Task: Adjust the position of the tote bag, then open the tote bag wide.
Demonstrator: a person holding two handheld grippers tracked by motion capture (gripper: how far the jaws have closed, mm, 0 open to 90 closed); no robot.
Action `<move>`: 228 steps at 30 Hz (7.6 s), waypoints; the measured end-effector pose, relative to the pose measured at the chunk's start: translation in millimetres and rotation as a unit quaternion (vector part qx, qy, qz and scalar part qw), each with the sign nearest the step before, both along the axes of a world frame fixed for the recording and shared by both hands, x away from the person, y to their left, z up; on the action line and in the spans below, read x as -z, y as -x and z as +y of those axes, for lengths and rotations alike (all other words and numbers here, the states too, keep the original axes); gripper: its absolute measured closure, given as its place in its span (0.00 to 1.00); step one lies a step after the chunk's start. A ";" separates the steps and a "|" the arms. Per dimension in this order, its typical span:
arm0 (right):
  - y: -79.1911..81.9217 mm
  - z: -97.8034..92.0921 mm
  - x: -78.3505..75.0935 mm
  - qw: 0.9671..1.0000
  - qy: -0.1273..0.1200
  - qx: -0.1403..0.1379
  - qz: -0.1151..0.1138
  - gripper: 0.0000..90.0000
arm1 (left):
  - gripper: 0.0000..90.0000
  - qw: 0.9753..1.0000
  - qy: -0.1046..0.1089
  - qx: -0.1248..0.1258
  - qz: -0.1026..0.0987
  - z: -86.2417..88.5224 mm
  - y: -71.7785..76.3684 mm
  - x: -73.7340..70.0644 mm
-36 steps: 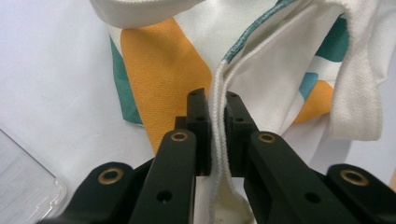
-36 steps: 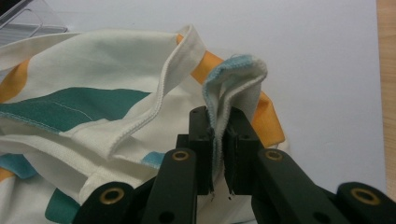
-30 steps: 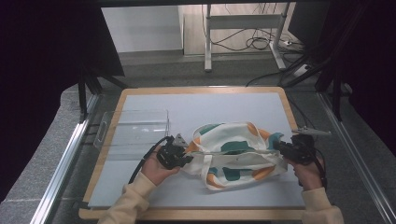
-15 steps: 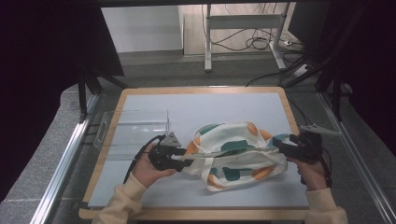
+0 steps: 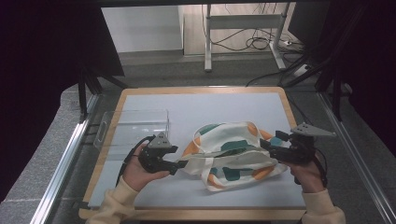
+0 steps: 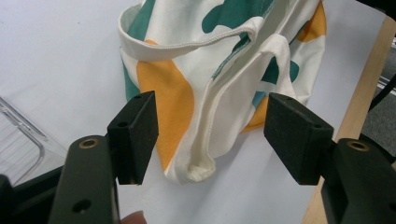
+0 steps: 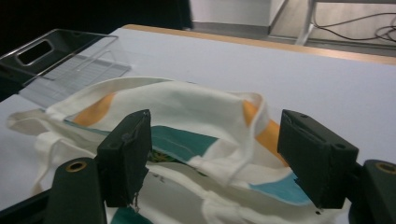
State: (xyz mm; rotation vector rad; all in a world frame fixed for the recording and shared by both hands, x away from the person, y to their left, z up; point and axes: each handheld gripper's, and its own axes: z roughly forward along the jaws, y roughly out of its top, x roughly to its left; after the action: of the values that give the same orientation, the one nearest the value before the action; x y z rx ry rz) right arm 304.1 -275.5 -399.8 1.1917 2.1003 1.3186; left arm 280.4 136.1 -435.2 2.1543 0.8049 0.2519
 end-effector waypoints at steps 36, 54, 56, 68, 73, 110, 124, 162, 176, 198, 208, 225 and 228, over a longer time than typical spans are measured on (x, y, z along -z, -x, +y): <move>16.6 30.4 8.2 0.997 0.025 -0.069 0.005 0.30 | 0.39 0.999 0.015 0.033 -0.032 -53.9 -33.8 -13.6; 15.5 31.2 9.8 0.997 0.026 -0.070 0.007 0.30 | 0.43 0.997 0.009 0.075 -0.001 -88.1 -55.9 -0.9; 15.4 31.5 10.1 0.997 0.026 -0.069 0.007 0.30 | 0.45 0.997 0.004 0.076 0.000 -88.9 -57.4 0.8; 14.9 31.4 11.3 0.997 0.028 -0.067 0.009 0.30 | 0.83 0.994 -0.036 0.106 0.010 -95.2 -62.1 12.2; 15.3 32.9 11.2 0.997 0.029 -0.070 0.008 0.30 | 0.91 0.994 -0.033 0.103 0.011 -93.7 -61.9 11.4; -0.3 96.8 38.1 0.979 0.102 -0.168 0.055 0.38 | 0.91 0.994 -0.031 0.101 0.016 -93.7 -62.9 11.9; -1.4 99.6 55.2 0.970 0.167 -0.166 0.059 0.59 | 0.91 0.995 -0.028 0.098 0.014 -93.2 -65.0 12.2; 14.6 82.6 58.3 0.966 0.135 -0.201 0.093 0.96 | 0.92 0.999 -0.034 0.008 0.001 -84.1 -108.7 3.8; 35.8 77.3 71.5 0.959 0.143 -0.222 0.102 0.96 | 0.92 0.999 -0.029 -0.026 0.021 -74.2 -130.4 14.4; 46.6 75.2 89.6 0.955 0.157 -0.229 0.107 0.96 | 0.92 0.997 -0.019 -0.059 0.046 -67.1 -149.0 22.5; 46.1 75.0 87.5 0.956 0.154 -0.228 0.103 0.95 | 0.92 0.998 -0.012 -0.047 0.046 -65.1 -143.9 22.7; 46.1 65.3 62.4 0.973 0.099 -0.201 0.054 0.53 | 0.56 1.000 -0.002 -0.008 -0.015 -66.6 -105.5 -10.1; 44.8 64.1 59.5 0.976 0.094 -0.192 0.046 0.50 | 0.52 1.000 0.002 -0.003 -0.020 -65.5 -97.2 -14.1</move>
State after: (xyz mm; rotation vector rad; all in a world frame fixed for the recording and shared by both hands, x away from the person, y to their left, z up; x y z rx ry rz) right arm 259.2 -211.5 -459.3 0.8095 2.5520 1.1968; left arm 377.6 70.6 -421.0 2.1361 0.7878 0.2951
